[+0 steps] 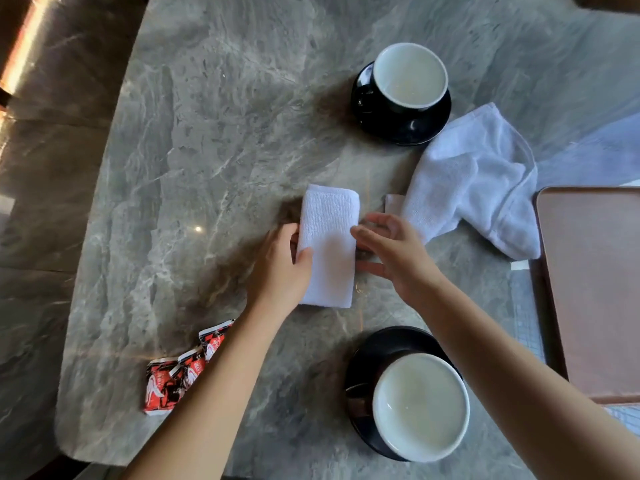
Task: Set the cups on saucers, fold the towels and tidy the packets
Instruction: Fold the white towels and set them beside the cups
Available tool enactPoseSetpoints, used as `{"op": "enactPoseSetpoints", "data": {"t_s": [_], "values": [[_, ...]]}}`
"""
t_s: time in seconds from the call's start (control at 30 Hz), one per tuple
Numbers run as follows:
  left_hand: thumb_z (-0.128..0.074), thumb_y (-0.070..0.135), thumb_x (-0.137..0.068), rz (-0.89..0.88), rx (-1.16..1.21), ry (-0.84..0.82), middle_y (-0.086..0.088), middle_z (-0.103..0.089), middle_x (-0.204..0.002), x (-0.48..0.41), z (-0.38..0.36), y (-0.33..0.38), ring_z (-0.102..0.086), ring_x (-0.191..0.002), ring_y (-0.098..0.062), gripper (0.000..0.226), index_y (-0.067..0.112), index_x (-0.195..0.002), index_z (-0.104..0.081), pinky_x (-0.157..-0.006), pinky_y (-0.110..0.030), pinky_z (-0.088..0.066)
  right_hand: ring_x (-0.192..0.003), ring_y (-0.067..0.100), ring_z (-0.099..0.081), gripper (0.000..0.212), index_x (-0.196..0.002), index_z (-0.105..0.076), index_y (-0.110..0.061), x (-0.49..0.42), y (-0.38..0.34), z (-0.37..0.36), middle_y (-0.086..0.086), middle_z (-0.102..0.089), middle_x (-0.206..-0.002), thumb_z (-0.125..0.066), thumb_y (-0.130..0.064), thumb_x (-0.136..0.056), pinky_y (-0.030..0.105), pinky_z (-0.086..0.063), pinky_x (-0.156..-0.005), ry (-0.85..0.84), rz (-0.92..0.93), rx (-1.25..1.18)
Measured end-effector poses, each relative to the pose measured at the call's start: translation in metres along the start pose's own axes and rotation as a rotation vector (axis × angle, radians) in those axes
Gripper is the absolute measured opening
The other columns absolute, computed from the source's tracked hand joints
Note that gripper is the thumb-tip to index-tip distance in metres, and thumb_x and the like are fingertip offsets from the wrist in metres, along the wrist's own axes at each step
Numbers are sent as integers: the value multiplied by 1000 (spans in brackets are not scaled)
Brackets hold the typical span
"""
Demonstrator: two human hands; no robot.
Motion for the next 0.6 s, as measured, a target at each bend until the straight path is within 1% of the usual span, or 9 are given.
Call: {"op": "enactPoseSetpoints", "data": {"t_s": [0.03,0.1,0.17,0.23,0.27,0.4,0.5,0.57,0.6], "values": [[-53,21,-86,8,45,-22,2,-61,-105,0,-2,-1,-59,-95,-23,31,22,-117,-53,-85,-43,-50,-82,9,-69,37,-122,-52,-9,0,0,-4,0,-68,-102,-65,-15,-88,26,-59,-66,-26,10,-2],[-54,14,-86,12,155,-51,6,-62,-93,0,-3,-3,-59,-85,-16,28,20,-113,-55,-82,-37,-50,-78,10,-71,17,-106,-63,-13,2,-2,-15,-1,-72,-89,-65,-14,-88,25,-59,-64,-101,39,48],[-53,8,-86,14,226,-62,10,-61,-87,-1,-3,-3,-58,-78,-7,27,20,-109,-58,-78,-31,-48,-82,14,-70,10,-98,-66,-15,4,-3,-23,5,-71,-90,-65,-15,-88,29,-59,-70,-136,70,120],[-52,6,-85,9,256,-74,12,-62,-86,0,-4,-2,-57,-77,-3,26,22,-106,-59,-77,-29,-47,-85,17,-68,13,-101,-63,-16,4,-5,-24,9,-69,-95,-66,-15,-88,34,-58,-76,-118,107,147],[-52,6,-86,3,272,-81,11,-62,-86,1,-4,-1,-57,-77,-3,26,22,-105,-59,-77,-29,-47,-86,16,-68,17,-104,-60,-15,4,-5,-23,7,-70,-96,-66,-15,-87,35,-57,-77,-98,116,142],[-51,5,-88,-20,369,-134,10,-64,-89,4,-4,6,-59,-79,-1,22,22,-100,-57,-76,-21,-47,-77,5,-68,17,-104,-56,-22,4,-4,-18,-7,-72,-87,-62,-15,-90,25,-55,-69,-75,91,91],[-55,13,-89,-1,476,-167,7,-65,-98,7,-1,9,-62,-89,-7,14,17,-102,-56,-77,-19,-49,-79,7,-67,21,-111,-59,-16,2,-6,-18,-4,-70,-91,-59,-15,-90,25,-53,-70,-59,56,61],[-58,22,-88,67,623,-210,4,-67,-102,8,1,10,-63,-92,-7,21,13,-107,-57,-81,-19,-49,-81,9,-63,21,-109,-61,-13,2,-10,-21,-3,-66,-90,-57,-18,-88,26,-49,-73,-67,45,63],[-60,27,-86,129,736,-265,1,-69,-102,8,1,11,-64,-93,-9,26,13,-108,-58,-85,-22,-48,-81,10,-60,20,-105,-61,-13,2,-13,-25,-2,-64,-87,-57,-19,-86,27,-45,-74,-82,45,70]]}}
Point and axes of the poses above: each hand's wrist, its own x-axis away from the middle knuckle, its own z-axis out of the back of the hand, y = z × x, the point moved 8 cm from there along -x, towards the middle knuckle
